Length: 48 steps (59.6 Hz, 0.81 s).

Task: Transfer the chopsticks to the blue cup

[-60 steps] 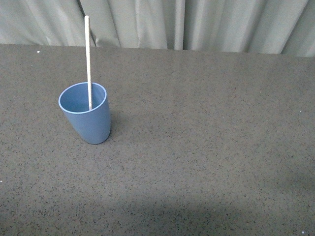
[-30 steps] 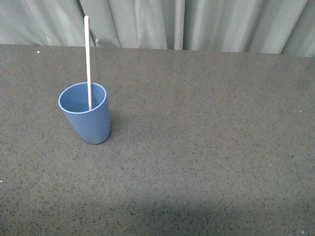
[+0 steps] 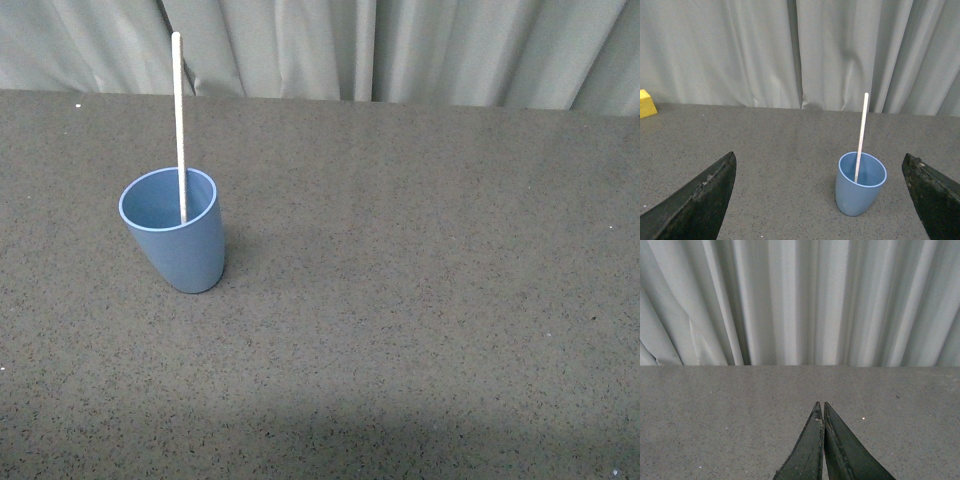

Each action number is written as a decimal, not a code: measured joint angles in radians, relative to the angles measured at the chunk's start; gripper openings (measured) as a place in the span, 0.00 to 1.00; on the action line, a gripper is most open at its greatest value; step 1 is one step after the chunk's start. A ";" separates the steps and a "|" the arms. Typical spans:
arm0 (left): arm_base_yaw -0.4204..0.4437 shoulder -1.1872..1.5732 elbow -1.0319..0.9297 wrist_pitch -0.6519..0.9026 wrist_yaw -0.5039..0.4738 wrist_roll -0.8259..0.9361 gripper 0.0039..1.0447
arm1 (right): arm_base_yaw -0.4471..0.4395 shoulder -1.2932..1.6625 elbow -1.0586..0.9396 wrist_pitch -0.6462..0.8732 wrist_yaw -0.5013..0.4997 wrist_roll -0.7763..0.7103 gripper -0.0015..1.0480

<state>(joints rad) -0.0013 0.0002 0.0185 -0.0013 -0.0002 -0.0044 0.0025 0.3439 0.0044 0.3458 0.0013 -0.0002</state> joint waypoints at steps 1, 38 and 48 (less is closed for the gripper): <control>0.000 0.000 0.000 0.000 0.000 0.000 0.94 | 0.000 -0.009 0.000 -0.008 0.000 0.000 0.01; 0.000 0.000 0.000 0.000 0.000 0.000 0.94 | 0.000 -0.314 0.001 -0.338 -0.003 0.000 0.01; 0.000 0.000 0.000 0.000 0.000 0.000 0.94 | 0.000 -0.339 0.001 -0.344 -0.003 0.000 0.01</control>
<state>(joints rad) -0.0013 0.0002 0.0185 -0.0013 0.0002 -0.0044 0.0025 0.0051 0.0051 0.0017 -0.0013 -0.0006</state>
